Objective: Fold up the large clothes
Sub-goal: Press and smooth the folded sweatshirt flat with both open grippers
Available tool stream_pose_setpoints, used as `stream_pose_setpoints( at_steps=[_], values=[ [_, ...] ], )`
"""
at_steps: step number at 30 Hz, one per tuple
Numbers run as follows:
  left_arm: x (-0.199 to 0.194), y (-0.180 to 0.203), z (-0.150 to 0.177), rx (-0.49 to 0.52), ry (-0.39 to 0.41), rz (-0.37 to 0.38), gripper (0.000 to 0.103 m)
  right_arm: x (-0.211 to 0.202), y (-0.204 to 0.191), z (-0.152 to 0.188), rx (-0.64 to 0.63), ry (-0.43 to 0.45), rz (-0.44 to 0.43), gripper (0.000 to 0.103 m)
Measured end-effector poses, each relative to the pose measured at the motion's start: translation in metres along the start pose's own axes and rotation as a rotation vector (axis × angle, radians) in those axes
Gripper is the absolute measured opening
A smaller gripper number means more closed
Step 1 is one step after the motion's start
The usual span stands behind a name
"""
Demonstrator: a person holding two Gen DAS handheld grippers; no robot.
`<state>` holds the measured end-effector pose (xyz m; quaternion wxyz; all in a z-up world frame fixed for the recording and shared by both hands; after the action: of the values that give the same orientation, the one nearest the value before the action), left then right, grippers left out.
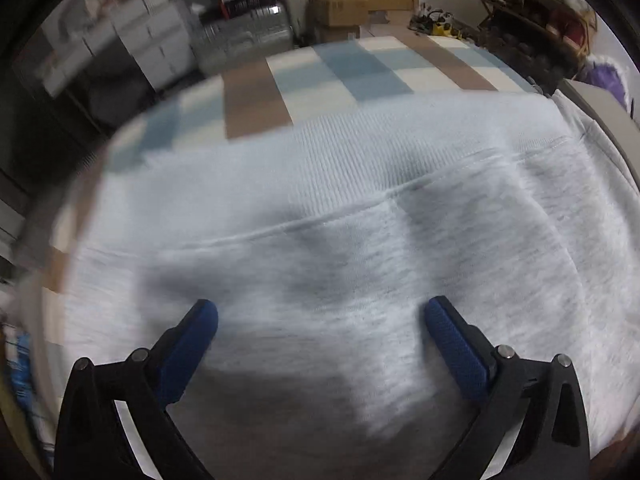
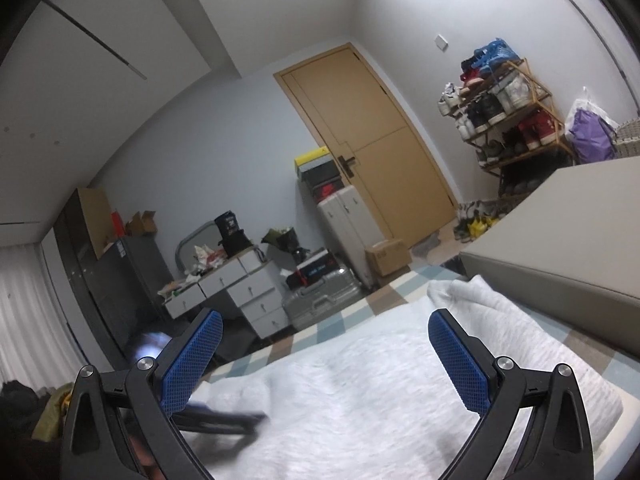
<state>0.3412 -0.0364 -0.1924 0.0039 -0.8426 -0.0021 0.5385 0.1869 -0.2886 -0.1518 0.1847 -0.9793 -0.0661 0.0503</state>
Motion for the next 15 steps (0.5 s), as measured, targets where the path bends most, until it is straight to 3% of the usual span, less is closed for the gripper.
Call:
stream_pose_setpoints(
  at_steps=[3, 5, 7, 10, 12, 15],
  values=[
    [-0.003, -0.009, 0.003, 0.012, 0.008, 0.048, 0.103, 0.000, -0.002, 0.000, -0.007, 0.001, 0.000, 0.103],
    [-0.012, -0.015, 0.004, 0.008, 0.017, 0.036, 0.101, 0.001, -0.004, 0.000, -0.017, -0.007, -0.007, 0.103],
    [-0.035, -0.020, 0.005, 0.013, 0.081, 0.009, 0.095, 0.002, -0.006, 0.001, -0.027, -0.012, -0.013, 0.103],
    [-0.092, -0.043, 0.031, 0.010, 0.246, 0.016, 0.095, 0.002, -0.006, 0.001, -0.025, -0.012, -0.023, 0.103],
    [-0.098, -0.064, 0.051, 0.019, 0.221, -0.027, 0.095, 0.003, -0.006, 0.001, -0.018, -0.019, -0.033, 0.103],
    [-0.063, -0.089, 0.076, 0.027, 0.118, -0.086, 0.095, 0.007, -0.007, 0.004, -0.019, -0.042, -0.041, 0.103]
  ],
)
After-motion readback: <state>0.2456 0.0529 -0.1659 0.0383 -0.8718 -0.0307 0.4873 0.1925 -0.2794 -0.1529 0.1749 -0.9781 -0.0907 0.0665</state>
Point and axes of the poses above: each gripper's, at about its wrist camera, not at the fingertips, and x roughly the way its jaws point, y to its right, z to its underside, the point moved 3 cm from there along x, roughly the way its jaws point, and after that the axes turned 11 degrees about -x, right-handed, at the moved point
